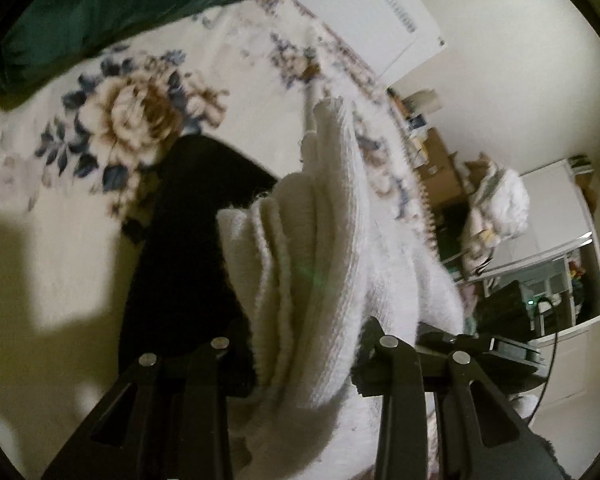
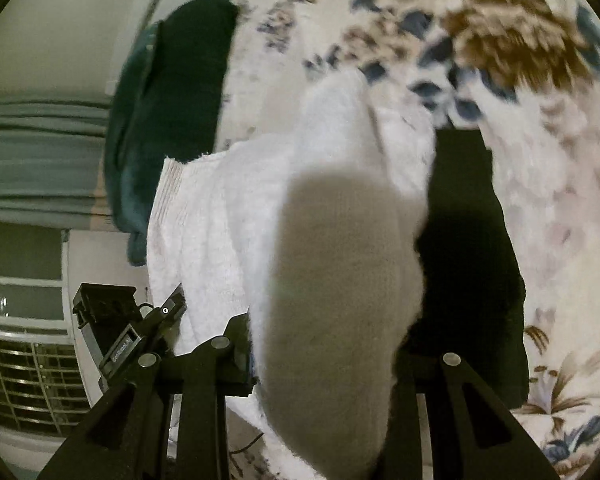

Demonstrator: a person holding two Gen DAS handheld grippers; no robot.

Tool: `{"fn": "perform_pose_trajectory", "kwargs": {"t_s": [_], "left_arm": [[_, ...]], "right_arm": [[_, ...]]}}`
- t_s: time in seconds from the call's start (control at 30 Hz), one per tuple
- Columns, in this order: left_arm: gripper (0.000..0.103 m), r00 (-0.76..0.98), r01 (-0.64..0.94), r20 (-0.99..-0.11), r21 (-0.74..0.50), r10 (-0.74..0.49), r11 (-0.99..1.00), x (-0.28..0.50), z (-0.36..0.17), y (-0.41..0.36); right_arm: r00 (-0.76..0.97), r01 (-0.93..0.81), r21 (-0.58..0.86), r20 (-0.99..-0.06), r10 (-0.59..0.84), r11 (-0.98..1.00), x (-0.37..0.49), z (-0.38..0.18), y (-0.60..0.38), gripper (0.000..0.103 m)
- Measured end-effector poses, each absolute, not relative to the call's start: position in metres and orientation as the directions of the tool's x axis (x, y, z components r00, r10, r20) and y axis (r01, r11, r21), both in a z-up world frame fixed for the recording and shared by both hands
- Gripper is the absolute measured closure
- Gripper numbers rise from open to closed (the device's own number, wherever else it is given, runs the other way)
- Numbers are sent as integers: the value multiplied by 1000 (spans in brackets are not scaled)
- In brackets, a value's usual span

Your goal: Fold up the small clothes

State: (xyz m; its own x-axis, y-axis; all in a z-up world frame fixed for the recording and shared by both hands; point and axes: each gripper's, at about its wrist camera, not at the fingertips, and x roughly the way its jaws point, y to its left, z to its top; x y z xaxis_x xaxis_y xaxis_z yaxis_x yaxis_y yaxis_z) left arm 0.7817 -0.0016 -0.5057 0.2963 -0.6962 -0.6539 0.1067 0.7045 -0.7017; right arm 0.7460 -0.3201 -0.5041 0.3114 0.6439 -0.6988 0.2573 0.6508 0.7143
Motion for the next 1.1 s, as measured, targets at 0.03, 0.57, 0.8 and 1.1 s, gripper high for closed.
{"fn": "perform_pose_trajectory", "kwargs": {"t_s": [0.03, 0.57, 0.8, 1.1], "left_arm": [[69, 292, 110, -667, -689, -685, 717, 781, -506, -3], [7, 513, 161, -851, -36, -115, 986, 733, -449, -46], [1, 537, 120, -840, -9, -73, 993, 694, -423, -45], [0, 568, 86, -822, 6, -44, 996, 629, -350, -38]], "right_arm": [[311, 261, 711, -702, 640, 653, 745, -509, -320, 70], [333, 192, 75, -943, 7, 978, 722, -450, -279, 5], [387, 291, -136, -889, -246, 947, 662, -413, -270, 0], [429, 334, -194, -840, -332, 923, 574, -326, -256, 0]]}}
